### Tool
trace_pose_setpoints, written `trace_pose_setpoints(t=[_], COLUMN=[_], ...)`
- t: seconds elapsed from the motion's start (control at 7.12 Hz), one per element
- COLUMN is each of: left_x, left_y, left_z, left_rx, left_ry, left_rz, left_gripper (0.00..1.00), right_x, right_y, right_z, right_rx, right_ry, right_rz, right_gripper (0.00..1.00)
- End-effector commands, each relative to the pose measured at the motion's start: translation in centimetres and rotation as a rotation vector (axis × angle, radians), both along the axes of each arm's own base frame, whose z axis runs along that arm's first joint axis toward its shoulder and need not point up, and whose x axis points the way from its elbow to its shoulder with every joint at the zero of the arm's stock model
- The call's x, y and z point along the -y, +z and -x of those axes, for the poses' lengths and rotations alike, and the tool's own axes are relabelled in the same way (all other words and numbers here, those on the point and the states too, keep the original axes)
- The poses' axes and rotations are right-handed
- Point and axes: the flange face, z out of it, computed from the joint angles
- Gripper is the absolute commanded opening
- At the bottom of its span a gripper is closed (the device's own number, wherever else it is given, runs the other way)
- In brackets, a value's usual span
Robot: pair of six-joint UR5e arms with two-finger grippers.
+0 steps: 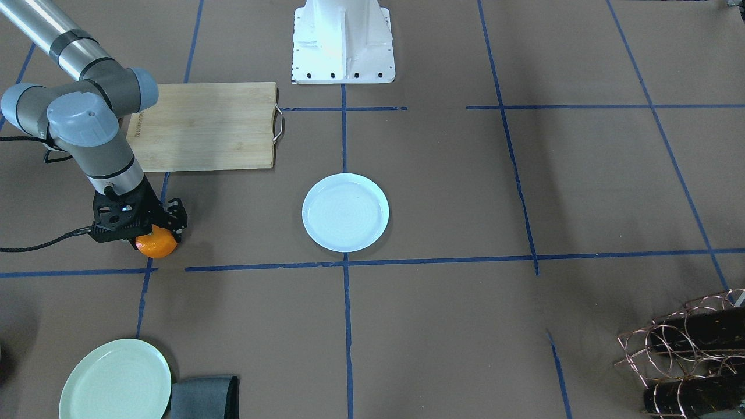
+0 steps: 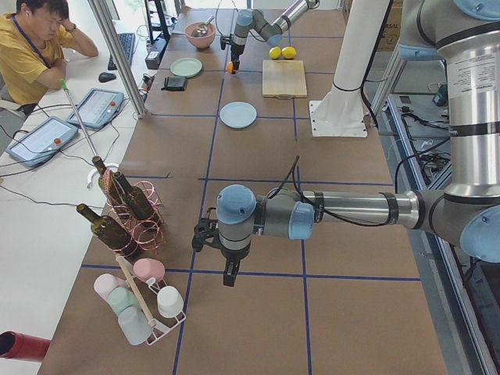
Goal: Pick orange to plate
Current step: 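Carry the orange with the right gripper over the light blue plate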
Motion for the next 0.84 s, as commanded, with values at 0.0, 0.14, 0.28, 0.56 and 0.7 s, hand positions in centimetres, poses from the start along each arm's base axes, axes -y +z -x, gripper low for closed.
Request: trace_pose_setpoints(t=[0.0,0.14,0.28,0.56,0.7], left_x=[0.0,0.0,0.0,0.1,0.0], left_y=[0.0,0.0,0.0,-0.1,0.0], left_z=[0.0,0.0,0.0,0.0,0.0], left_rx=[-0.001,-0.001,-0.001,-0.004,-0.005], left_ry=[0.000,0.000,-0.001,-0.001,0.001], left_rz=[-0.001,0.000,0.000,0.000,0.000], left_gripper=[1.00,1.00,1.00,1.00,1.00], right_x=[1.5,1.1,0.6,-1.5,-3.5], right_y=[-13.6,-20.5,-24.9,-28.3,-27.5], right_z=[6.1,8.7,12.2,22.5,24.7], right_rx=[0.057,0.090,0.126,0.073,0.052], right_ry=[0.058,0.084,0.122,0.215,0.263], right_rz=[0.084,0.126,0.161,0.178,0.161], right_gripper=[0.00,0.00,0.00,0.00,0.00])
